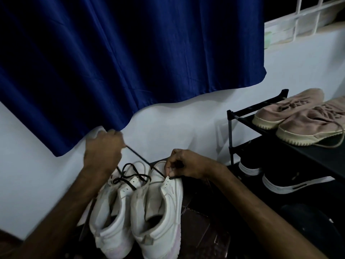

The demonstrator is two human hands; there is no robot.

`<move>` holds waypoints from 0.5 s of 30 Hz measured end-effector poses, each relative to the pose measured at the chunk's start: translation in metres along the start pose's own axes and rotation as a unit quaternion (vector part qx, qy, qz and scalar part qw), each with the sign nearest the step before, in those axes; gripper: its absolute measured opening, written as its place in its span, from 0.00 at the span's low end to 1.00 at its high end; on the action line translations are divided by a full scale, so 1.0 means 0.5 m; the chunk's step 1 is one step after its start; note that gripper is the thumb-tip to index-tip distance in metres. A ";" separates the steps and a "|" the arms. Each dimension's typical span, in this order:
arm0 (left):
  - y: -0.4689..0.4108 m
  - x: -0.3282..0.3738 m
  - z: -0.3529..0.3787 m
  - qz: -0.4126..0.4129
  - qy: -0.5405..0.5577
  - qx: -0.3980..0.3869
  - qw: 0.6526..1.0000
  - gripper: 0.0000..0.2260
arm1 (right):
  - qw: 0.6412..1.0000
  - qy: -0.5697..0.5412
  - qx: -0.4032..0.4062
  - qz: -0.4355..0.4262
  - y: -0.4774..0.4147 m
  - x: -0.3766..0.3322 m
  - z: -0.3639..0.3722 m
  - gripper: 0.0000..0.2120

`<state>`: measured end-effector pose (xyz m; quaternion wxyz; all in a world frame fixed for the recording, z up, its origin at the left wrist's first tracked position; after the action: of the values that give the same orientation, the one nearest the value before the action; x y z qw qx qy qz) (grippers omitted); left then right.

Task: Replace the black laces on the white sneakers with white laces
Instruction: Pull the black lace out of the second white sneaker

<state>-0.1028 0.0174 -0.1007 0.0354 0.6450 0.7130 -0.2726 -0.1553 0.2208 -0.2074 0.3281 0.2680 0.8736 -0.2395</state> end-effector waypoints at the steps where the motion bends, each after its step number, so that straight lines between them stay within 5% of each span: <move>1: 0.005 -0.011 0.007 -0.013 -0.007 -0.028 1.000 0.09 | 1.000 0.001 0.000 0.001 0.001 0.001 0.001 0.07; 4: 0.029 0.009 0.024 0.040 0.008 -0.063 0.997 0.10 | 1.000 -0.021 0.006 0.006 0.002 0.005 -0.001 0.07; 8: 0.052 0.077 -0.006 0.133 0.247 -0.114 0.953 0.08 | 0.999 -0.041 0.006 0.003 0.004 0.004 -0.006 0.08; 10: 0.064 0.114 -0.007 0.161 0.249 -0.164 0.941 0.08 | 0.999 -0.049 0.007 0.014 0.008 0.008 -0.007 0.07; 15: 0.064 0.119 0.010 0.121 0.243 -0.142 0.952 0.01 | 0.999 -0.031 0.006 0.024 0.005 0.007 -0.003 0.06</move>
<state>-0.0843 0.0695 -0.1398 -0.0155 0.7614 0.6481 0.0029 -0.1566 0.2245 -0.2095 0.3587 0.2839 0.8548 -0.2450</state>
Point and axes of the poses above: each hand's wrist, its own y-axis away from the middle knuckle, its own z-axis out of the palm, x = y × z, the point moved 2 cm from there along -y, towards the middle knuckle, and after that the axes turned 2 degrees about -z, right-handed, at the moved point
